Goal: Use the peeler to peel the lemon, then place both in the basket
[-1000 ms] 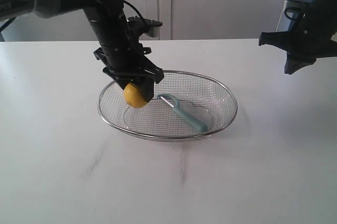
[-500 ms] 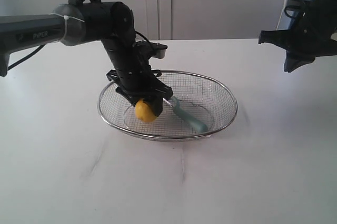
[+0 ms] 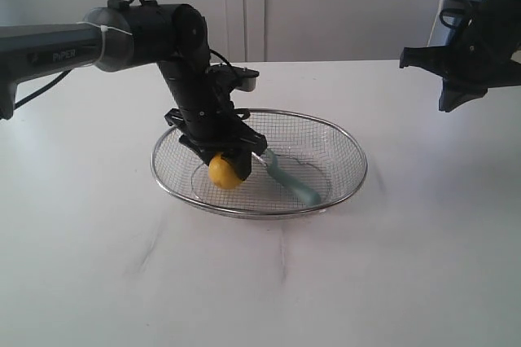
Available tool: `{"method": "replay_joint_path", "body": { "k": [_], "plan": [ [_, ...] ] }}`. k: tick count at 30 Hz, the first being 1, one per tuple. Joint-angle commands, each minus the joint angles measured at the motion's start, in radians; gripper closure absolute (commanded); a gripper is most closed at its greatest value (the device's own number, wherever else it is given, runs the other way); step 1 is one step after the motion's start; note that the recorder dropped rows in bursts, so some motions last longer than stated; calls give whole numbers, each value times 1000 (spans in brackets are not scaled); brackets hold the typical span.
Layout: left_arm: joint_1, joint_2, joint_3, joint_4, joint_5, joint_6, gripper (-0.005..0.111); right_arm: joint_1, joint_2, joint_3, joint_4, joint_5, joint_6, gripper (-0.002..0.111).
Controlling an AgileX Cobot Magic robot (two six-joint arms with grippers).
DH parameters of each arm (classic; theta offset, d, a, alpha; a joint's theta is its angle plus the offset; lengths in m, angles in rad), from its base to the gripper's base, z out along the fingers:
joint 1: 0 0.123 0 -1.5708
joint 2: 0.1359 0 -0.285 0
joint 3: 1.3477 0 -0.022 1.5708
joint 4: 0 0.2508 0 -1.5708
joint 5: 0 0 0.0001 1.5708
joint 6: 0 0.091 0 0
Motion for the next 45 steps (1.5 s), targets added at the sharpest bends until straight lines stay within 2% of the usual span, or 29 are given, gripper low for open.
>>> {"method": "replay_joint_path", "body": {
  "k": [1,3,4,16,26,29,31,35,42,45],
  "plan": [
    [-5,-7,-8,-12,21,-9,28,-6,-12,3,0,-4,6,108],
    [-5,-7,-8,-12,35,-9,19,-6,-12,3,0,-4,6,108],
    [-5,-7,-8,-12,40,-9,19,-6,-12,3,0,-4,6,108],
    [-5,-7,-13,-12,57,-9,19,-6,-12,3,0,-4,6,108],
    [-5,-43,-145,-18,194,-9,20,-6,-12,3,0,-4,6,108],
    [-5,-59,-158,-13,223,-9,27,-6,-12,3,0,-4,6,108],
    [-3,-75,-158,-13,241,-9,36,-6,-12,3,0,-4,6,108],
    [-3,-95,-158,-10,272,-11,59,-6,-12,3,0,-4,6,108],
    [-3,-114,-158,21,278,-9,107,-6,-12,3,0,-4,6,108],
    [-3,-114,-158,21,278,-9,107,-6,-12,3,0,-4,6,108]
  ]
}}
